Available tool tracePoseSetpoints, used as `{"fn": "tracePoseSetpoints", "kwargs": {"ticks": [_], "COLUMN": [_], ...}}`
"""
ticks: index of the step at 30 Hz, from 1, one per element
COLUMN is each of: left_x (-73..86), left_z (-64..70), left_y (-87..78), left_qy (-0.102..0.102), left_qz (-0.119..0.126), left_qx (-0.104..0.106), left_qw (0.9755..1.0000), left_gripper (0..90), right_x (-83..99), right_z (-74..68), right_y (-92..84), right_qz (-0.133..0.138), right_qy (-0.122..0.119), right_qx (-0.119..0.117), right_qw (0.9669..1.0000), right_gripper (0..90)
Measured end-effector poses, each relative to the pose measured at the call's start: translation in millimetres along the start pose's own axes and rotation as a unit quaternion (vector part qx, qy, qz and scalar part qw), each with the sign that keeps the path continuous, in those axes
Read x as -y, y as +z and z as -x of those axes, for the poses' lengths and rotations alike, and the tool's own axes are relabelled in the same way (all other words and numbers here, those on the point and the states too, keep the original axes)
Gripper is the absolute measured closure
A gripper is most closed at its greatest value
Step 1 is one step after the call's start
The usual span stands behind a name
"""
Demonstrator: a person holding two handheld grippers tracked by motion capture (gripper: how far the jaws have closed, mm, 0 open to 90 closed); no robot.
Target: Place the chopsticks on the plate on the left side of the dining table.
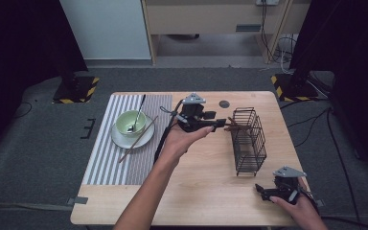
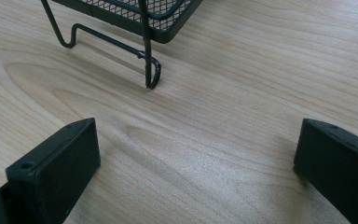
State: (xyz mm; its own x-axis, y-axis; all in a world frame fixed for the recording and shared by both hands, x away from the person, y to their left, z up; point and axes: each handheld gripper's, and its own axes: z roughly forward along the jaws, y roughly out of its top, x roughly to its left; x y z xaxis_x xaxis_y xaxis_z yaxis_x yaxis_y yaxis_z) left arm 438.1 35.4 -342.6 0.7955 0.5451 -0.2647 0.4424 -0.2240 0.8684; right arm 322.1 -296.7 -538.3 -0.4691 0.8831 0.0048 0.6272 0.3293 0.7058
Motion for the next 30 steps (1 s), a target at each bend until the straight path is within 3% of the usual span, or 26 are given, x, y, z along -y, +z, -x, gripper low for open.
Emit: {"fn": "tracePoseSetpoints", "kwargs": {"ticks": [12, 24, 30], "left_x": [-10.4, -12.1, -14.2], "left_z": [7.4, 9.8, 13.8], "left_y": [18.8, 40.5, 47.0], "left_qy": [0.01, -0.001, -0.002], "left_qz": [-0.012, -0.043, -0.048], "left_qx": [-0.003, -0.025, -0.03], "left_qw": [0.9999, 0.9987, 0.9984], "left_gripper": [44.3, 44.9, 46.9], "right_x": [0.0, 0.0, 0.0], "right_z": [-0.1, 0.0, 0.1], "right_y": [0.1, 0.1, 0.2], "right_qz": [0.0, 0.001, 0.001], "right_qy": [0.001, 0.0, 0.0], "right_qx": [0.0, 0.0, 0.0], "right_qw": [1.0, 1.0, 1.0], "right_gripper": [0.4, 0.3, 0.3]}}
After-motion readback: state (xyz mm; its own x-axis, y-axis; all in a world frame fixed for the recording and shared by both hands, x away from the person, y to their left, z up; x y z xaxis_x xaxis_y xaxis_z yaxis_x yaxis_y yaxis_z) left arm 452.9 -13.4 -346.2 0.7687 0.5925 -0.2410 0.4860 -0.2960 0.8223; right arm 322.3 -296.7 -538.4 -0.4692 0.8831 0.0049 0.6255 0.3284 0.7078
